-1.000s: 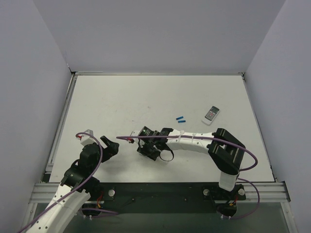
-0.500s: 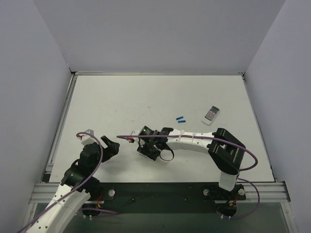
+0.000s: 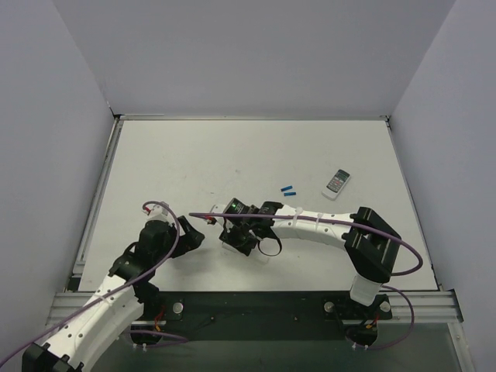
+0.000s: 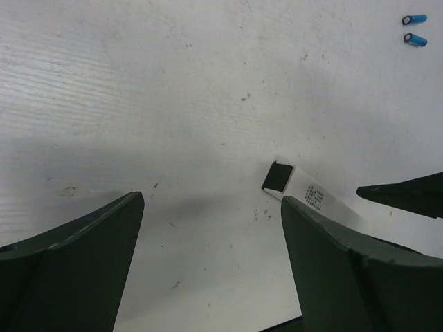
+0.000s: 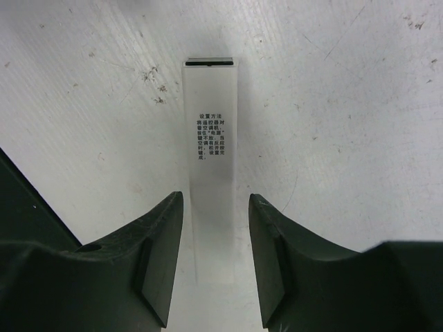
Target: Load the batteries into the remote control
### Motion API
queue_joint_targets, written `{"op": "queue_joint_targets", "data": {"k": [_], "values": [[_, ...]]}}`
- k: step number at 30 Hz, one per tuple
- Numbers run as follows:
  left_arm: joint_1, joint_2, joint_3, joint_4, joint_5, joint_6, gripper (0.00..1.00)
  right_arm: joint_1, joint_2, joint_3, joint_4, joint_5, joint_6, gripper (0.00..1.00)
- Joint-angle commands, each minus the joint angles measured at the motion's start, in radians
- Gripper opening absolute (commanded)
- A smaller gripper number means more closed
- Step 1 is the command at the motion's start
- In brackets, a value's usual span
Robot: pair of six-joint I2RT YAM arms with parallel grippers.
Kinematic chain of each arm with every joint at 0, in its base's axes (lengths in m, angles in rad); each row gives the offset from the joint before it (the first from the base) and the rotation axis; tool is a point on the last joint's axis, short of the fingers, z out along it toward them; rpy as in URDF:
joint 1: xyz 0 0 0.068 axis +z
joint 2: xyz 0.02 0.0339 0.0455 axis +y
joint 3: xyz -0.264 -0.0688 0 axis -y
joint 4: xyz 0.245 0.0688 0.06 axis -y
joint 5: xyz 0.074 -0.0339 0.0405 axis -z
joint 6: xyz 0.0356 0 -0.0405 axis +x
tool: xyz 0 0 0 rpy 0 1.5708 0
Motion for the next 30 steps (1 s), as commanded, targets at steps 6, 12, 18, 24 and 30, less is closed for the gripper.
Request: {"op": "queue_joint_targets", "data": {"k": [6, 12, 18, 24, 30], "values": [[-0.001, 0.181, -0.001, 0.254, 0.189, 0.031, 0.86, -0.023, -0.148, -0.06, -0.02, 0.054, 0.122, 0.39], [-0.047, 0.369, 0.071, 0.333, 0.211, 0.068, 0.84, -0.102, -0.264, -0.175, -0.047, 0.041, 0.331, 0.38], [-0.147, 0.544, 0.184, 0.348, 0.159, 0.127, 0.83, -0.121, -0.317, -0.255, -0.069, 0.008, 0.403, 0.38], [-0.193, 0.662, 0.249, 0.344, 0.131, 0.17, 0.82, -0.118, -0.346, -0.29, -0.077, 0.021, 0.411, 0.37], [-0.233, 0.764, 0.301, 0.308, 0.13, 0.204, 0.77, -0.12, -0.35, -0.306, -0.083, 0.024, 0.415, 0.31]]}}
